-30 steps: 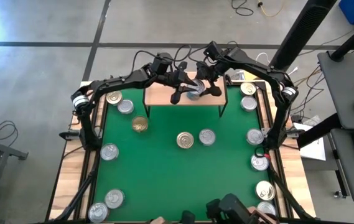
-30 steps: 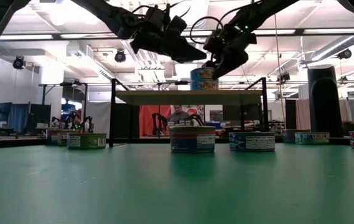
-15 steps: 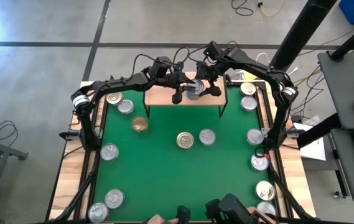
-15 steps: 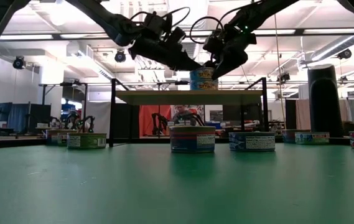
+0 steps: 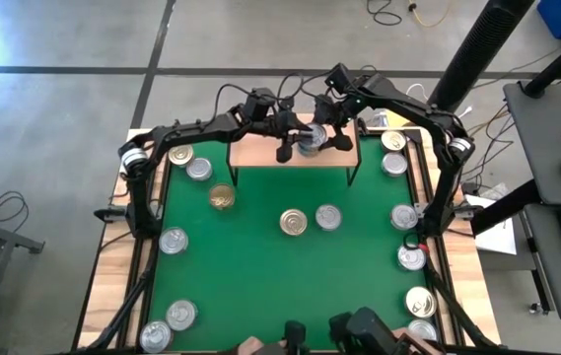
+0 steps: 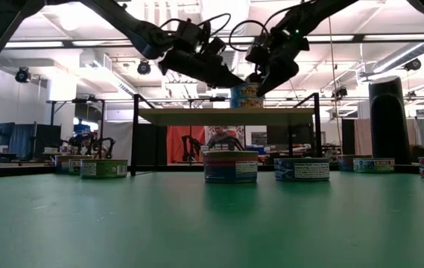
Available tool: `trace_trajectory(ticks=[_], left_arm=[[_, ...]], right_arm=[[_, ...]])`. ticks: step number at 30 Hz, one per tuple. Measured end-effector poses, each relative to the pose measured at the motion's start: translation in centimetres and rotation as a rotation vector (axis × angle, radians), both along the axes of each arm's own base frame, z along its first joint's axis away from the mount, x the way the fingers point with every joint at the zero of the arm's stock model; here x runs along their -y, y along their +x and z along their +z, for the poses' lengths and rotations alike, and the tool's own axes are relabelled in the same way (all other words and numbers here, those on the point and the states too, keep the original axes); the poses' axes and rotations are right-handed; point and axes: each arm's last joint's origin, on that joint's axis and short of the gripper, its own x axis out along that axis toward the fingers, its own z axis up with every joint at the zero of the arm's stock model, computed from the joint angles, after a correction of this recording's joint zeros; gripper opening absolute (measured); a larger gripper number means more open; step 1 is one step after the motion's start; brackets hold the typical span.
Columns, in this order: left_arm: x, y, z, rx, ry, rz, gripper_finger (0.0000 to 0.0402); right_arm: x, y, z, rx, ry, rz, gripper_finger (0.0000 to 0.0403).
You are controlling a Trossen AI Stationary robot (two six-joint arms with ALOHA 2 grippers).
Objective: Stack canned seafood by type on shelf
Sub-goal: Stack the green blue tuna can on top of the green blue tuna can on the shelf
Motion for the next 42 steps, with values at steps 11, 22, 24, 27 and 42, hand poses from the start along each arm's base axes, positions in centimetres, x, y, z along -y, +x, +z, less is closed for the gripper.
trace_trajectory(ticks=[11,22,24,27,42], left_arm=[[-0.2,0.1,1.6,-0.041,-0.041,-0.01,0.0086],[0.1,0.2,2.2,-0.006,-0.092,-0.113,0.0086],[0.1,0.3,2.2,-0.002,-0.09,-0.115,0.0086],[0.0,0.4,2.1,0.008,-0.082,-0.118,0.0086],[-0.6,1.0,0.1,-0.07,-0.093,-0.041,0.0086]], right_arm=[[0.0,0.1,0.0,0.016,-0.001,0.019,0.0382],[-0.1,0.3,-0.1,0.044,0.017,0.049,0.0382],[-0.1,0.3,-0.1,0.044,0.018,0.05,0.0382],[-0.1,0.3,-0.2,0.045,0.018,0.05,0.0382],[-0.1,0.5,-0.1,0.057,0.006,0.052,0.0382]])
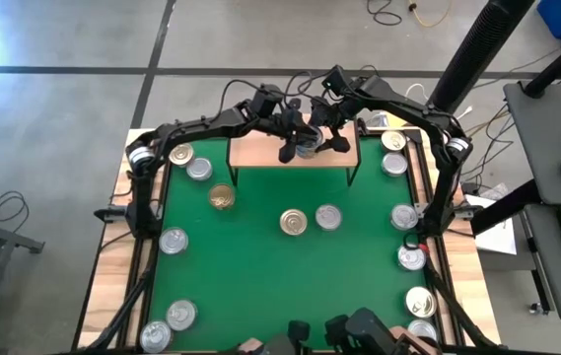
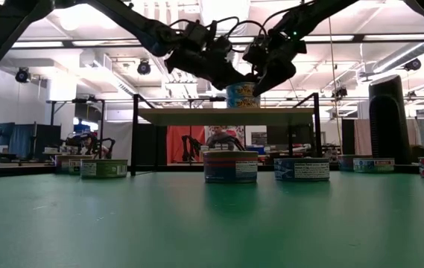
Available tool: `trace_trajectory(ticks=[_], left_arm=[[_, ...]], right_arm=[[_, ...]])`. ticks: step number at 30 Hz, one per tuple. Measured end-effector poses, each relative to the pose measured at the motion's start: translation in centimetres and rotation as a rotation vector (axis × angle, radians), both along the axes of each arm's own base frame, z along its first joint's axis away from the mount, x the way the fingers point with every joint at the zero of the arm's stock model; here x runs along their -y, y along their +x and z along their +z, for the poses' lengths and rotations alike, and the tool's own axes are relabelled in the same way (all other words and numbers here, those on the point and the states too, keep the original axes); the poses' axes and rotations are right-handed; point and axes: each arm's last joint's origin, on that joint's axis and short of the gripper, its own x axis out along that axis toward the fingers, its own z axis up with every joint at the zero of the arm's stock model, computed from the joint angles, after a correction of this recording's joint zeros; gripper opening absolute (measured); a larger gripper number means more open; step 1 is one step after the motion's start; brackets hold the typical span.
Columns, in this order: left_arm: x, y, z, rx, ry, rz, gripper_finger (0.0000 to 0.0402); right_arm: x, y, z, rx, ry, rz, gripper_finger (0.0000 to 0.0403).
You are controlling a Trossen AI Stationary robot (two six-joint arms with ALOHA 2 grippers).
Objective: Stack canned seafood by type on shelf
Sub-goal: Stack the green blue tuna can on top of the green blue tuna can on the shelf
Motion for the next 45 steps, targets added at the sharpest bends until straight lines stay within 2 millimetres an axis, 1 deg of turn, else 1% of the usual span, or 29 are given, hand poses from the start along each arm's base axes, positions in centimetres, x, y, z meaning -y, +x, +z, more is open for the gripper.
trace_trajectory(ticks=[9,15,37,45], left_arm=[[-0.03,-0.2,-0.27,-0.032,-0.011,0.013,0.0086],[-0.07,-0.23,-0.28,-0.035,-0.008,0.022,0.0086],[-0.14,-0.26,-0.28,-0.035,-0.03,0.036,0.0086],[-0.14,-0.26,-0.27,-0.035,-0.029,0.036,0.0086]], right_arm=[[0.07,0.01,-0.01,-0.015,0.017,-0.042,0.0382],[0.1,-0.09,0.02,-0.068,-0.001,-0.108,0.0382],[-0.03,-0.43,-0.12,-0.119,0.008,-0.127,0.0382],[-0.02,-0.57,-0.16,-0.157,0.017,-0.186,0.0382]])
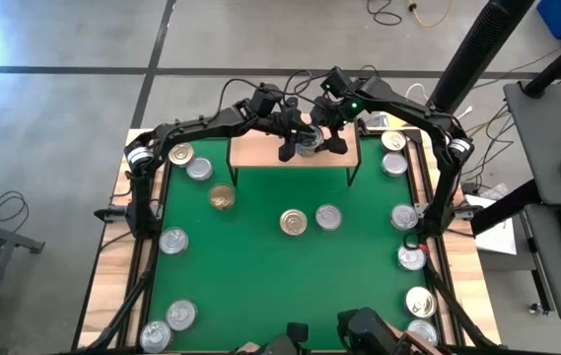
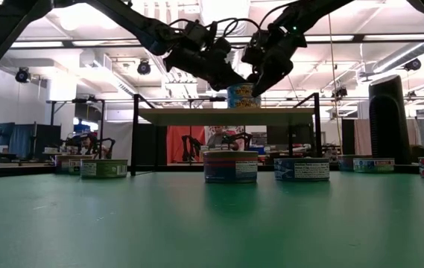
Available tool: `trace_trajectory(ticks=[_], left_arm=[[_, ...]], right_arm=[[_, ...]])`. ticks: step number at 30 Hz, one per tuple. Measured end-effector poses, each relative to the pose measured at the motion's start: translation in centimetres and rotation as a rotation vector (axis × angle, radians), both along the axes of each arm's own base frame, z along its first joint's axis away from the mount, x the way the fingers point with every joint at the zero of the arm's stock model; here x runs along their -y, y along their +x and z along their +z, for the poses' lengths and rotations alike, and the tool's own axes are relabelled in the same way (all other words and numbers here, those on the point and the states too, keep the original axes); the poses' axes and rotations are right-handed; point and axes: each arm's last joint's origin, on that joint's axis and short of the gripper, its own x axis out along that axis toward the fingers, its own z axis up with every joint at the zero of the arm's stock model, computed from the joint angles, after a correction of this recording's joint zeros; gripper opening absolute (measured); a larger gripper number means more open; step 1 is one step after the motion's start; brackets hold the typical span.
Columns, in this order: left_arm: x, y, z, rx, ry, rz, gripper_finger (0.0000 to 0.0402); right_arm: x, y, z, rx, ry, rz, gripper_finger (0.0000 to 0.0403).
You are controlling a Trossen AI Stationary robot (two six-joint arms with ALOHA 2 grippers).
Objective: Stack canned seafood by type on shelf
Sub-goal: Stack the green blue tuna can on top of the green blue tuna can on the shelf
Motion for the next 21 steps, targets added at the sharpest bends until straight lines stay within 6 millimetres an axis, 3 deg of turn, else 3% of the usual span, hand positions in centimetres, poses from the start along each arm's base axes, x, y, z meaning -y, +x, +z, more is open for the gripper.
trace_trajectory(ticks=[12,21], left_arm=[[0.1,0.0,-0.1,-0.003,-0.012,-0.011,0.0086],[0.1,0.0,0.0,-0.002,-0.013,-0.01,0.0086]], right_arm=[[0.4,0.0,-1.1,-0.115,-0.021,-0.123,0.0382],[0.5,-0.1,-0.4,-0.171,-0.095,-0.155,0.0382]])
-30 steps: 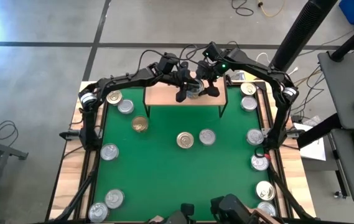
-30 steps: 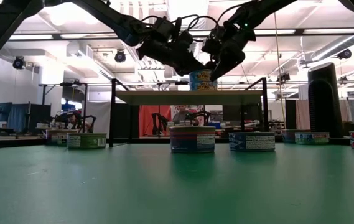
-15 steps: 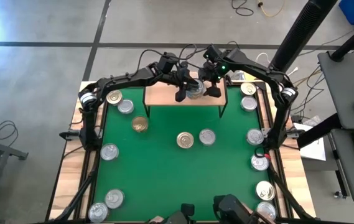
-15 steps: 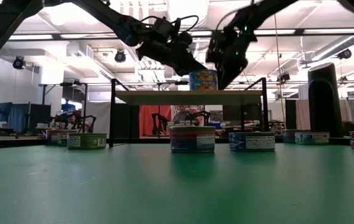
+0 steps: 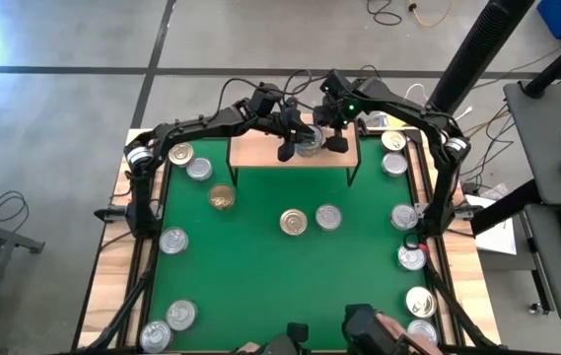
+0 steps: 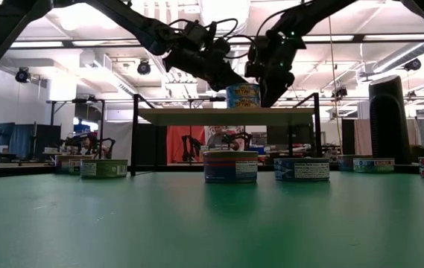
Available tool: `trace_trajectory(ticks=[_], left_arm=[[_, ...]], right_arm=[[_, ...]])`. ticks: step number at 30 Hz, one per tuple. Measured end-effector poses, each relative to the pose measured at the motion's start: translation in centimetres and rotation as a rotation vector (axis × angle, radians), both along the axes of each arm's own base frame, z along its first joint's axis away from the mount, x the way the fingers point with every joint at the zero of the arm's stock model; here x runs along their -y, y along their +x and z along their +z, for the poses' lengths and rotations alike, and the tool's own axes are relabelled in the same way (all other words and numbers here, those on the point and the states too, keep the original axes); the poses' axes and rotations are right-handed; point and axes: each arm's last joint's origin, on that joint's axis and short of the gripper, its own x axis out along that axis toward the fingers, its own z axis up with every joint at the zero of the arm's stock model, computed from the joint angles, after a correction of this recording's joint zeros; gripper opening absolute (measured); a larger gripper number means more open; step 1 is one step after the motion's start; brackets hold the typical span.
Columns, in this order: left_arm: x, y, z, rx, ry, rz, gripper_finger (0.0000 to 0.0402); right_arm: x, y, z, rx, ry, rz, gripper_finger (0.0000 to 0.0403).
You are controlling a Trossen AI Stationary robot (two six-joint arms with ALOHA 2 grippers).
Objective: Stack canned seafood by type on shelf
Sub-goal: Stack the green blue tuna can on top of the green blue tuna can on the shelf
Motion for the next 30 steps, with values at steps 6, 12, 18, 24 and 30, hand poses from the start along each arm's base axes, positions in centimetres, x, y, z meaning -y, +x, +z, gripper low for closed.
trace_trajectory(ticks=[6,12,18,24,30], left_arm=[[0.0,0.1,0.1,0.023,0.003,-0.022,0.0086],[0.0,-0.2,1.0,0.046,0.022,-0.015,0.0086],[0.4,-1.2,2.8,0.049,0.058,0.012,0.0097],[1.2,-2.7,5.5,0.065,0.113,-0.006,0.0141],[2.3,-5.1,8.5,0.103,0.051,-0.116,0.0185]], right_arm=[[-0.2,-0.8,2.7,-0.052,-0.063,-0.066,0.0382],[-0.5,-0.9,5.8,0.001,-0.091,-0.06,0.0382],[-0.9,-0.4,8.3,0.092,-0.128,-0.091,0.0382],[-1.3,0.0,9.9,0.181,-0.116,-0.128,0.0382],[-2.0,1.1,9.7,0.354,0.1,-0.023,0.0364]])
